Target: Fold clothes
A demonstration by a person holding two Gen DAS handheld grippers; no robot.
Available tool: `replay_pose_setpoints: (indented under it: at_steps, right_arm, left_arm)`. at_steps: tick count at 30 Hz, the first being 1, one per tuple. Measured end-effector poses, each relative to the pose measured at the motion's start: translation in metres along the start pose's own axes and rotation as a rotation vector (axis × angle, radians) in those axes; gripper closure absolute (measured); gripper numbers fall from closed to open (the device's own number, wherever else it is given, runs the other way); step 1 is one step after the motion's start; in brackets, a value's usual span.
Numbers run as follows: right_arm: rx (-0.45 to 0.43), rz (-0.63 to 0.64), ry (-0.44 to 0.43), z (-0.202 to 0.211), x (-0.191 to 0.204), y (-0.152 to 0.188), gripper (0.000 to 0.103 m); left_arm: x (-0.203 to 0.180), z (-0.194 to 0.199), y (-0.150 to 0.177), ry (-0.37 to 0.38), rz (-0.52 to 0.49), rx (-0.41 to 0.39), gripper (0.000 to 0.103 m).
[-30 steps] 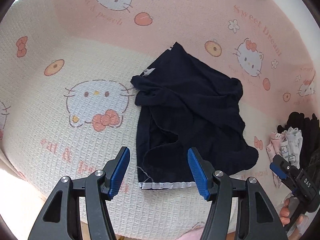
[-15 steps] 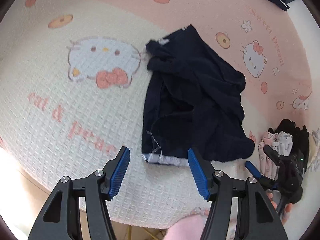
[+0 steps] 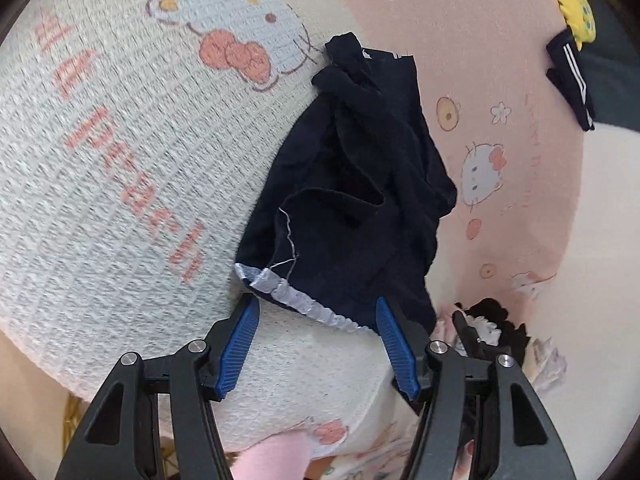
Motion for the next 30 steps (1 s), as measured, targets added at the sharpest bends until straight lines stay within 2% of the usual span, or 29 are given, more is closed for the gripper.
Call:
replay_pose_setpoints:
  at_steps: [2, 6, 11, 14, 16, 18, 19, 21, 23, 25, 27, 30]
  right_arm:
    - [-0.010, 0.008, -0.008, -0.001, 0.001, -0.002, 0.024]
    - [-0.032, 0.059, -0.005, -0.003, 0.006, -0.004, 0.024]
    - [-0.082, 0.099, -0.009, -0.002, 0.008, -0.010, 0.024]
    - [-0.104, 0.101, -0.001, -0.001, 0.008, -0.011, 0.027]
    - [-0.124, 0.107, 0.012, 0.000, 0.005, -0.012, 0.037]
    - [-0.143, 0.103, 0.031, 0.002, -0.001, -0.015, 0.055]
    - [-0.153, 0.094, 0.038, 0.003, -0.005, -0.018, 0.061]
    - [-0.165, 0.070, 0.052, 0.005, -0.015, -0.023, 0.090]
    - [-0.165, 0.026, 0.044, 0.006, -0.027, -0.030, 0.103]
    - [-0.151, -0.031, -0.010, 0.007, -0.031, -0.034, 0.103]
    - [-0.151, -0.049, 0.002, 0.007, -0.031, -0.035, 0.103]
    - [-0.157, -0.032, 0.004, 0.007, -0.030, -0.034, 0.103]
  left_arm:
    - [-0.003, -0.002, -0.003, 0.028, 0.006, -0.015, 0.029]
    - [-0.010, -0.006, -0.009, 0.021, -0.023, -0.036, 0.024]
    - [-0.026, -0.015, -0.021, -0.114, -0.264, -0.091, 0.024]
    - [-0.033, -0.021, -0.024, -0.177, -0.342, -0.126, 0.024]
    - [-0.033, -0.023, -0.025, -0.190, -0.359, -0.137, 0.024]
    - [-0.030, -0.021, -0.027, -0.174, -0.340, -0.144, 0.024]
    - [-0.028, -0.020, -0.027, -0.160, -0.326, -0.149, 0.022]
    - [-0.026, -0.020, -0.028, -0.105, -0.285, -0.171, 0.017]
    - [-0.026, -0.020, -0.031, -0.044, -0.246, -0.190, 0.006]
    - [-0.027, -0.022, -0.033, -0.019, -0.232, -0.188, 0.000]
    - [-0.029, -0.025, -0.033, -0.053, -0.241, -0.179, 0.000]
    - [-0.036, -0.032, -0.030, -0.130, -0.318, -0.165, 0.000]
Point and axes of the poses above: each gripper's, at about its wrist camera, not at the fingertips, and z roughly against the way its jaws point, x to its left, y to its underside, the point moved 9 cm from there along -z, roughly the way its jaws point, and after that the axes turned 12 degrees about -z, right-handed, at the moved point
